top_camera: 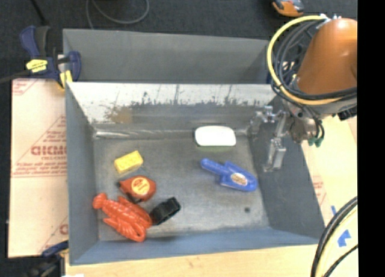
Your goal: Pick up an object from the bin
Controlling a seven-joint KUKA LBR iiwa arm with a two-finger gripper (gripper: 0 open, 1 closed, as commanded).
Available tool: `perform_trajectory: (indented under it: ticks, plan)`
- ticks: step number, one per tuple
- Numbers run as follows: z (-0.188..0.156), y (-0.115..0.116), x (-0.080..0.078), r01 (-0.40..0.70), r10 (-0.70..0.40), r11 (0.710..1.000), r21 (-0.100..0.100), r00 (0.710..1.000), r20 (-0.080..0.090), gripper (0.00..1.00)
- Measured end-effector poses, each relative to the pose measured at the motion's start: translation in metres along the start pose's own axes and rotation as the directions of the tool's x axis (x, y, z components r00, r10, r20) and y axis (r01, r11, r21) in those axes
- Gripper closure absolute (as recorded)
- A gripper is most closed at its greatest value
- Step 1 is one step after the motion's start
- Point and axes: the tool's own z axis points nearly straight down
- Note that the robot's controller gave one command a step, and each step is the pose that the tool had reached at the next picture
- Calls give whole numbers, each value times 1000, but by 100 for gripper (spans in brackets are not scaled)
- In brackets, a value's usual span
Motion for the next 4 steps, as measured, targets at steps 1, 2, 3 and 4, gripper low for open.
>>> perform_trajectory:
  ticks: [1, 2, 3, 4]
  plan:
    - [-5, 0, -1, 3, -3, 1000, 2, 1000, 8, 0]
    - [42, 5, 14, -4, 4, 1000, 2, 1000, 14, 0]
    - [86, 7, 30, 102, -102, 995, 1, 995, 6, 0]
    - [112, 10, 30, 224, -224, 975, 2, 975, 7, 0]
